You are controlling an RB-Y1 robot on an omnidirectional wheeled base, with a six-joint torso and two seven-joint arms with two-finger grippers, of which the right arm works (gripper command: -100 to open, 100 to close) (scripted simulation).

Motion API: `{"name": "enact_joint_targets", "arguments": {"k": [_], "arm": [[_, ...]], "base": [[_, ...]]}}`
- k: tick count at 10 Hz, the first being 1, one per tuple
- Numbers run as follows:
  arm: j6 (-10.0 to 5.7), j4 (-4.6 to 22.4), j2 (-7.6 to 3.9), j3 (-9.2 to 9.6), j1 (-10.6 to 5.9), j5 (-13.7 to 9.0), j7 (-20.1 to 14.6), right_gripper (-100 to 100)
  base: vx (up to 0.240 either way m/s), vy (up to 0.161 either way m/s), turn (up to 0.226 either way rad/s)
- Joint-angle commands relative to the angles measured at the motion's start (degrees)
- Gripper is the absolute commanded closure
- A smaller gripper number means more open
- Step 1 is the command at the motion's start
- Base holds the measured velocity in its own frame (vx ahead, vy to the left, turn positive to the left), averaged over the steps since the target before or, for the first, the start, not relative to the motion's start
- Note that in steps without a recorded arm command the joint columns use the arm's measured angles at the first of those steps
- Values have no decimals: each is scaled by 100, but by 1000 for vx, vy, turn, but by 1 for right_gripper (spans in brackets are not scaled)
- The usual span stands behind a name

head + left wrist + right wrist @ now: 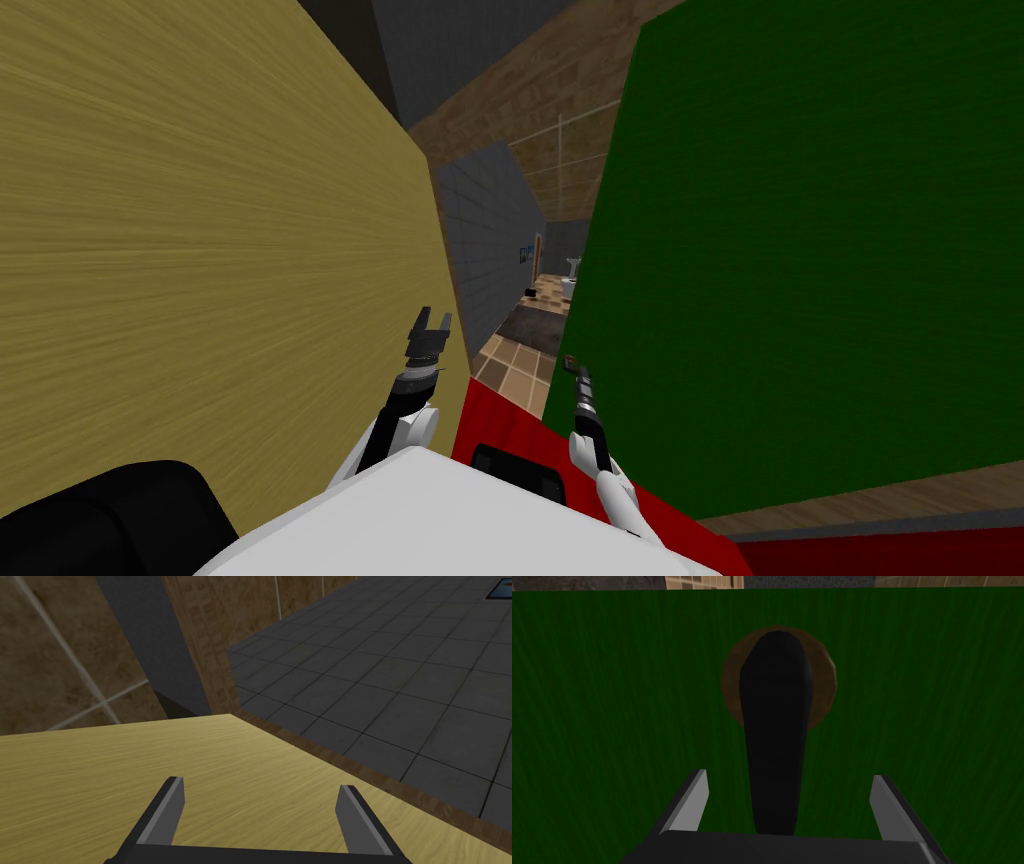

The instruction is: Pull the door open

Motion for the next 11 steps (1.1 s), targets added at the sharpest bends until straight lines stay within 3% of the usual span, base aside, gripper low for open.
{"name": "enact_joint_targets", "arguments": {"k": [1,2,3,8,11], "arm": [[62,-84,28,4,51,16,6,-100],[23,-30,11,2,23,10,-2,-100],[23,-30,11,2,23,10,-2,100],[23,-30,11,2,23,10,-2,100],[55,-21,-17,24,38,51,-40,100]], "base": [[201,31,3],[90,20,0],[-12,-4,1],[-17,-2,4],[-137,-14,1]]}}
